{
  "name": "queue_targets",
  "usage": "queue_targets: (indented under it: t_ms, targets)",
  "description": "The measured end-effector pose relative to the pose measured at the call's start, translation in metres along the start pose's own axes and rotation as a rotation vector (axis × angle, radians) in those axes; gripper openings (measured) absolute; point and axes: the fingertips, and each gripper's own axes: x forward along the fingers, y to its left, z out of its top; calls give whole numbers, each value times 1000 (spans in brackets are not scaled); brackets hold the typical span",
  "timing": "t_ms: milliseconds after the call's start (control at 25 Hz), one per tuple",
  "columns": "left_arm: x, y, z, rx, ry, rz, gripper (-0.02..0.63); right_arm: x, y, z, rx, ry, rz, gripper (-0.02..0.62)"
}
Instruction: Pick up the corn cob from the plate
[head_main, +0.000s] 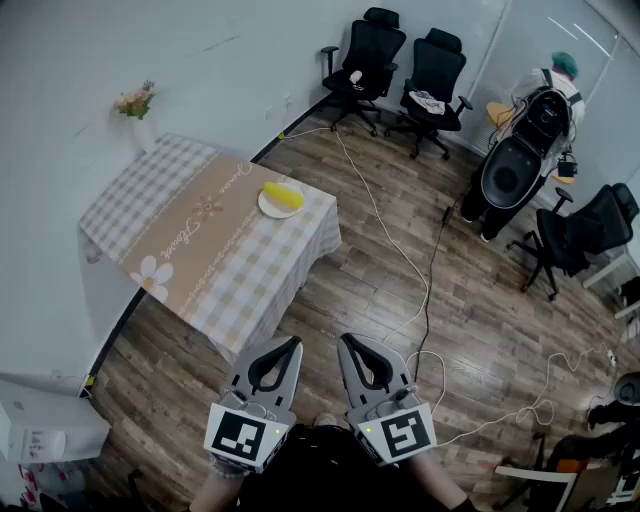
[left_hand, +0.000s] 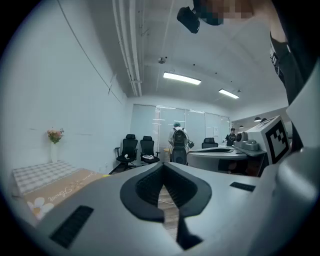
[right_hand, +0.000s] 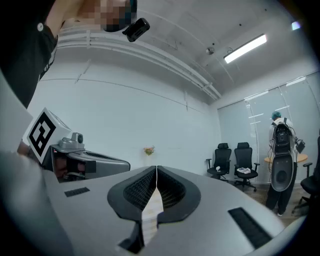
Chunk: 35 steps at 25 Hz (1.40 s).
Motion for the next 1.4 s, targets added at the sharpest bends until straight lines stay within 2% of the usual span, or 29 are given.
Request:
queue_targets:
  t_ms: [160, 320, 480, 600, 760, 920, 1040, 1240, 1400]
  targets:
    - [4, -1, 4, 11, -26, 2, 14, 0, -2, -5, -5, 4, 7, 43]
    - [6, -8, 8, 15, -25, 7, 14, -7, -6, -15, -19, 55, 20, 43]
    - [8, -16, 7, -21, 8, 3, 14, -7, -12, -10, -9, 23, 3, 43]
    - [11, -19, 8, -12, 2, 6, 14, -10, -16, -10, -11, 24, -1, 43]
    - [13, -22, 7, 17, -17, 16, 14, -17, -10, -18, -50, 47, 59, 43]
    - [15, -33, 8, -15, 7, 19, 14, -24, -17, -23, -51, 69, 49, 43]
    - [17, -42, 11, -52, 30, 24, 14, -27, -19, -19, -53, 49, 77, 43]
    - [19, -46, 8, 9, -17, 53, 14, -33, -26, -21, -48, 40, 96, 43]
    - [21, -56, 6, 12, -20, 67, 14, -40, -32, -23, -51, 32, 107, 43]
